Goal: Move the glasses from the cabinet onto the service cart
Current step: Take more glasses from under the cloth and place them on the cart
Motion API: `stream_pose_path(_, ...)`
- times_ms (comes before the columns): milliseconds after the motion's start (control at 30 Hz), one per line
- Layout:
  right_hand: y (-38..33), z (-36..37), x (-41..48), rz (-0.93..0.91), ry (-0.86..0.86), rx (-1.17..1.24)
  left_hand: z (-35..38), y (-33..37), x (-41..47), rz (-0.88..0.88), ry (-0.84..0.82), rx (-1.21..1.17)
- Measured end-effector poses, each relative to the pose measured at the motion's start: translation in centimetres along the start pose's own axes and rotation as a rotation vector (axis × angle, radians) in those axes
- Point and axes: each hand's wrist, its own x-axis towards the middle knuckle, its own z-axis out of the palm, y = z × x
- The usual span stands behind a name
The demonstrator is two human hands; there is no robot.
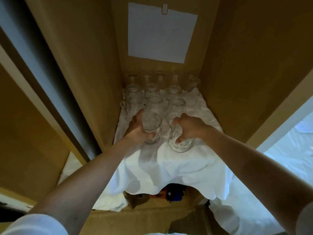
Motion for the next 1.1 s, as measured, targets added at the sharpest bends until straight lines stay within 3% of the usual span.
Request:
stream_pose_path(133,1.4,-0.1,-0.2,0.030,0.045,0.181,-0.8,0.6,0.7,0.003,-0.122,0.091)
stream_pose_path(200,2.2,0.5,-0.6,0.052,0.109,0.290,-0.6,1.1,0.7,0.041,-0.104,0.242)
stream_pose_path(467,4.6,2.4,-3.0,0.195,0.488,0.625,1.8,5.9,1.4,0.730,0.060,0.462)
stream_pose_path(667,6.5,1.2,-5.5,0.269,0.648,1.098,4.0,9.7,2.9,0.729,-0.069,0.570)
stream_pose_path(767,7.1,1.3,-6.7,0.235,0.630,1.243,4.4,10.8,3.3,0.746,-0.068,0.438)
stream_pose_path(867,7.7,2.4,-7.3,0.216,0.555,1.295,5.0,11.1,3.6,0.747,-0.191,0.308)
stream_pose_path(1100,8.1,3.6,-6.3,0.214,0.376,1.028,4.7,10.8,5.3,0.932,-0.268,0.532)
